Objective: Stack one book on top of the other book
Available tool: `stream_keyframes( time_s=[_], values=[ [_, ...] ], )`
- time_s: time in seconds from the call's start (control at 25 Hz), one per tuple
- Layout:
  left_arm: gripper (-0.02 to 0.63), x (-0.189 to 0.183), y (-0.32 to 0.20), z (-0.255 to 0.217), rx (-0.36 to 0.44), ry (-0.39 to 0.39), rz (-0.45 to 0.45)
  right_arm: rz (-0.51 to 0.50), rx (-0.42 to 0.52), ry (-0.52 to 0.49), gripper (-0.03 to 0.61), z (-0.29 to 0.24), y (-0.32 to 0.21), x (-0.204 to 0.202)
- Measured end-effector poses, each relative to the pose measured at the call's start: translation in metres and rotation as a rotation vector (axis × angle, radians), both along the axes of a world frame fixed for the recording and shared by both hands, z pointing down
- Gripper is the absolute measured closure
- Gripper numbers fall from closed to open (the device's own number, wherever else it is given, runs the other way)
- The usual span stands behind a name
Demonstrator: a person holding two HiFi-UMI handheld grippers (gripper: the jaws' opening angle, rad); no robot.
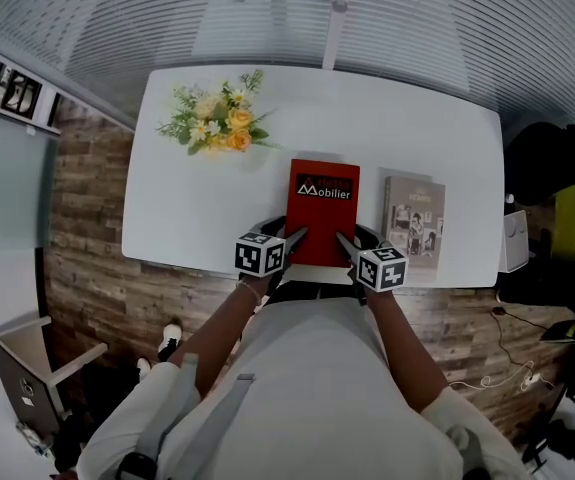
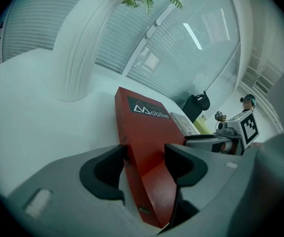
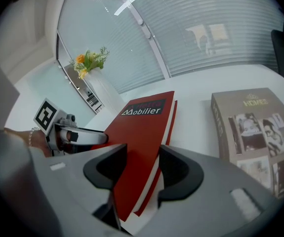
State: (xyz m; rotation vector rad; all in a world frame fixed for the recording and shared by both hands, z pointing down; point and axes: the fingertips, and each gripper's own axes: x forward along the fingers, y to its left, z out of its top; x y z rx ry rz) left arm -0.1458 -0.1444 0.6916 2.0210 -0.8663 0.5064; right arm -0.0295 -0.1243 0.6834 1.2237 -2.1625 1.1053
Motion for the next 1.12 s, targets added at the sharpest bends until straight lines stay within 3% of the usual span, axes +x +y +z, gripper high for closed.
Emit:
stream_keyframes(
  time_s=[0.8, 1.12],
  values=[
    [0.348, -0.010, -0.005, -0.096, 0.095, 0.069, -0.064, -0.029, 0.121, 0.012, 0.379, -0.101, -0.007, -0.008],
    [0.348, -0.011, -0.012, -0.114, 0.129, 0.060, -0.070, -0.040, 0.155, 0.022, 0.379, -0.119, -0.014, -0.010]
  ],
)
